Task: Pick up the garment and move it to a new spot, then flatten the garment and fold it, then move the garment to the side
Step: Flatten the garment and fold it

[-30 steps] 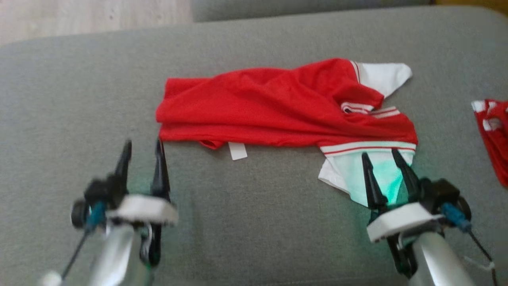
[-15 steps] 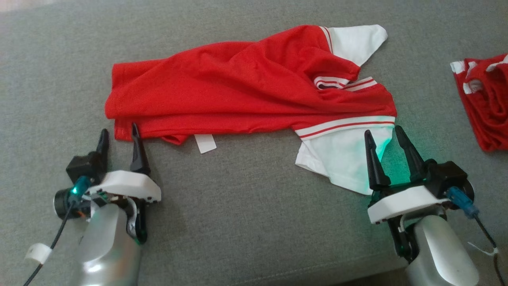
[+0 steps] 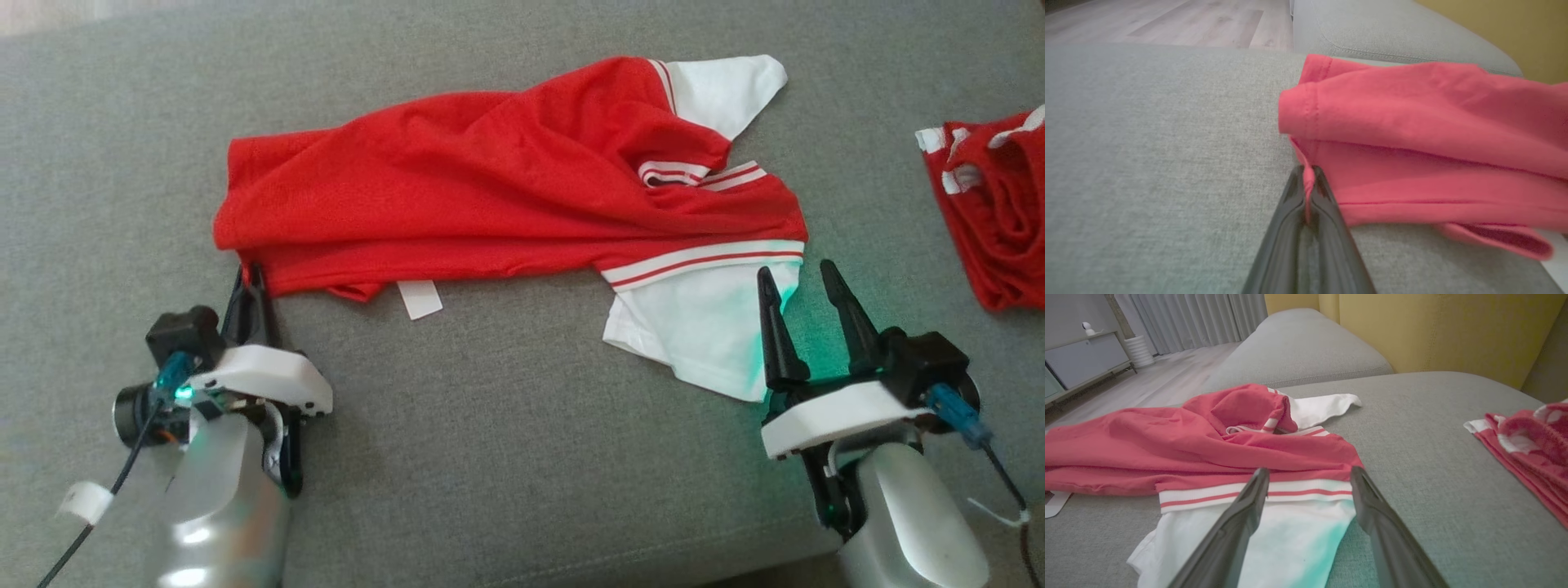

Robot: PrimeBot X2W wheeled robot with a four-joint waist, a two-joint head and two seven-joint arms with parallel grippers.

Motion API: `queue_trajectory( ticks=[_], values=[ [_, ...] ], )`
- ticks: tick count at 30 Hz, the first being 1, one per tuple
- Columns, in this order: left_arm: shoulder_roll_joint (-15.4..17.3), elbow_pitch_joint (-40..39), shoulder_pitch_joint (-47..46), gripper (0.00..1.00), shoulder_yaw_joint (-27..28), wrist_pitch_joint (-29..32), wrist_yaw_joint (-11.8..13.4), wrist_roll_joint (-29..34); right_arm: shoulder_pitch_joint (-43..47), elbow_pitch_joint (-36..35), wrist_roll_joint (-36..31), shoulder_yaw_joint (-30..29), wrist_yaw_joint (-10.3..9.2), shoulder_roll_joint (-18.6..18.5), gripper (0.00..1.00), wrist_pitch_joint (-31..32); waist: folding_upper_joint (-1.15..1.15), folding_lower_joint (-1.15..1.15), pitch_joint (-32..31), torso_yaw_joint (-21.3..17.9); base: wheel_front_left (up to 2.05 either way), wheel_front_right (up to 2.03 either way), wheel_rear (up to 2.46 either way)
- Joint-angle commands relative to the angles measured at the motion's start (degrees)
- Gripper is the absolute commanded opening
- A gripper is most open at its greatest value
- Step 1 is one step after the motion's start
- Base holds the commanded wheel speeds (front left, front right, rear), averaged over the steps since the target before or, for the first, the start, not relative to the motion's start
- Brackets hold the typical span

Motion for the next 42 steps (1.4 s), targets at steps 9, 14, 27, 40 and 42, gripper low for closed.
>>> queue_trajectory(
  ticks=[9, 14, 27, 40, 42],
  values=[
    [0.8, -12.5, 9.0, 0.00, 2.9, 0.4, 1.2, -2.9, 3.1, 2.3, 2.0, 2.8, -0.04, -0.3, 1.00, -0.6, 0.00, 0.00, -4.2, 2.9, 0.00, 0.00, 0.00],
    [0.8, -17.9, 13.9, 0.00, 2.0, 0.4, 2.3, -5.1, 4.7, 5.5, 1.8, 2.9, -0.04, -0.7, 1.00, -0.6, 0.00, 0.00, -5.3, 4.2, 0.00, 0.00, 0.00],
    [0.8, -19.2, 17.3, 0.00, -1.5, 0.4, 3.5, -6.8, 2.9, 19.0, -0.6, 4.5, -0.04, -1.0, 0.91, -0.6, 0.00, 0.00, -5.2, 6.1, 0.00, 0.00, 0.00],
    [0.8, -23.1, 16.3, 0.00, -0.3, 0.4, 2.2, -5.3, -0.1, 11.2, 7.6, 5.0, -0.04, -2.9, 0.00, -0.6, 0.00, 0.00, -8.0, 6.7, 0.00, 0.00, 0.00],
    [0.8, -25.3, 15.0, 0.00, 0.3, 0.4, 1.0, -3.9, -1.5, 5.8, 9.0, 4.1, -0.04, -3.2, 0.00, -0.6, 0.00, 0.00, -9.1, 6.8, 0.00, 0.00, 0.00]
  ],
)
